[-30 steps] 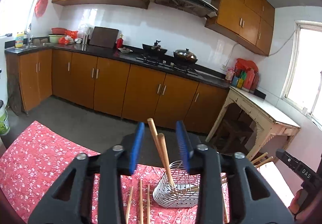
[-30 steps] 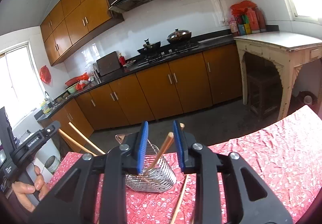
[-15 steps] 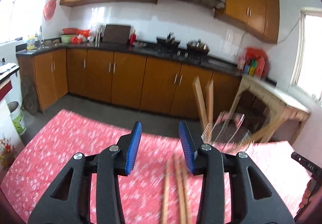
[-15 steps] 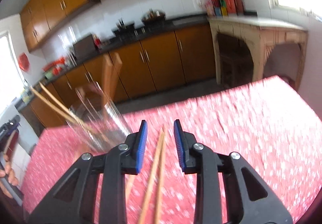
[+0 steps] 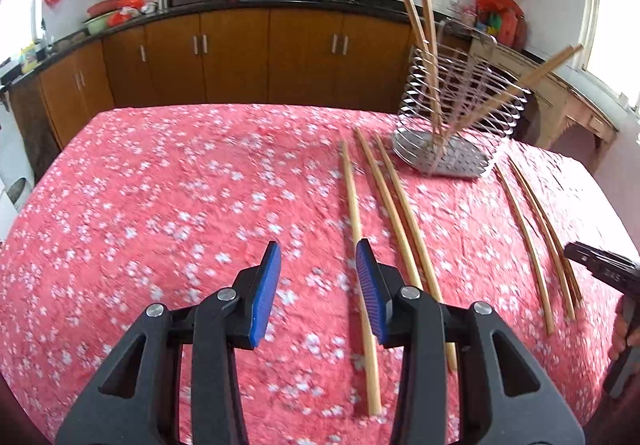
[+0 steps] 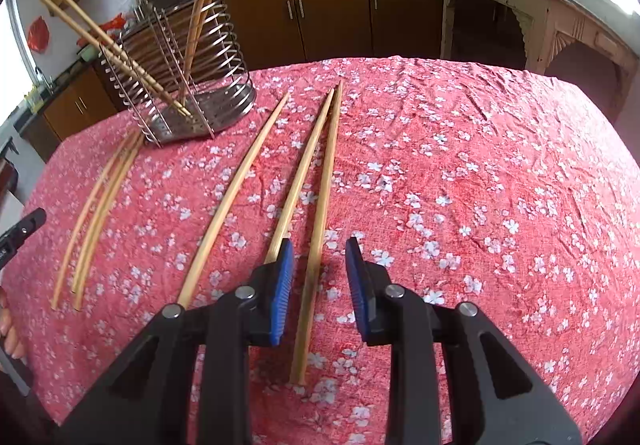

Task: Organize utensils
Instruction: 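Close the right tool on a chopstick while the left tool grasps another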

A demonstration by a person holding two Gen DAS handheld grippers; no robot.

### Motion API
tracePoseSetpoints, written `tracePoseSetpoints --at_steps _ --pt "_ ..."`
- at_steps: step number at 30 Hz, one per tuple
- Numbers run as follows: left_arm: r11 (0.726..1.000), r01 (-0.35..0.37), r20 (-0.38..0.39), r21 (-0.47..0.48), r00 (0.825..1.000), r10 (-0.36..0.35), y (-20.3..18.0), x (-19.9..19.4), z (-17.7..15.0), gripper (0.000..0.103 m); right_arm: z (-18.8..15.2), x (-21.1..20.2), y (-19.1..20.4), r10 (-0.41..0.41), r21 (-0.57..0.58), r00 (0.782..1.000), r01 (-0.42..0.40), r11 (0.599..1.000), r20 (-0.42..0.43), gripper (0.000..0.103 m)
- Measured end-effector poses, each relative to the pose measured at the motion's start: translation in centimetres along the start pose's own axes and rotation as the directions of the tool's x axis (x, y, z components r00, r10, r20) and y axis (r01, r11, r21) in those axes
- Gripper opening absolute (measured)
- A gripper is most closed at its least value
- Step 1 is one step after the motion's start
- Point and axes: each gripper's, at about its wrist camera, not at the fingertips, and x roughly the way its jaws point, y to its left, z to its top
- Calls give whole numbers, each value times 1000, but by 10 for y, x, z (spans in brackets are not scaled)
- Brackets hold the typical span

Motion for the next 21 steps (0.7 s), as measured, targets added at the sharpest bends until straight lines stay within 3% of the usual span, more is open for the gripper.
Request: tracePoseSetpoints --at_steps 6,10,17,21 --pt "1000 20 -25 23 999 -20 -7 2 -8 41 -5 7 9 -61 -47 998 61 997 8 27" --pt "999 25 -41 35 999 -24 -13 6 -13 41 -4 6 9 -75 -55 997 76 996 18 9" --pt "997 32 -86 67 996 -26 -23 14 -22 43 8 8 -19 -92 56 996 91 994 15 8" --pt "995 16 -128 94 992 -4 -30 23 -25 42 10 8 -24 -95 57 995 94 994 16 8"
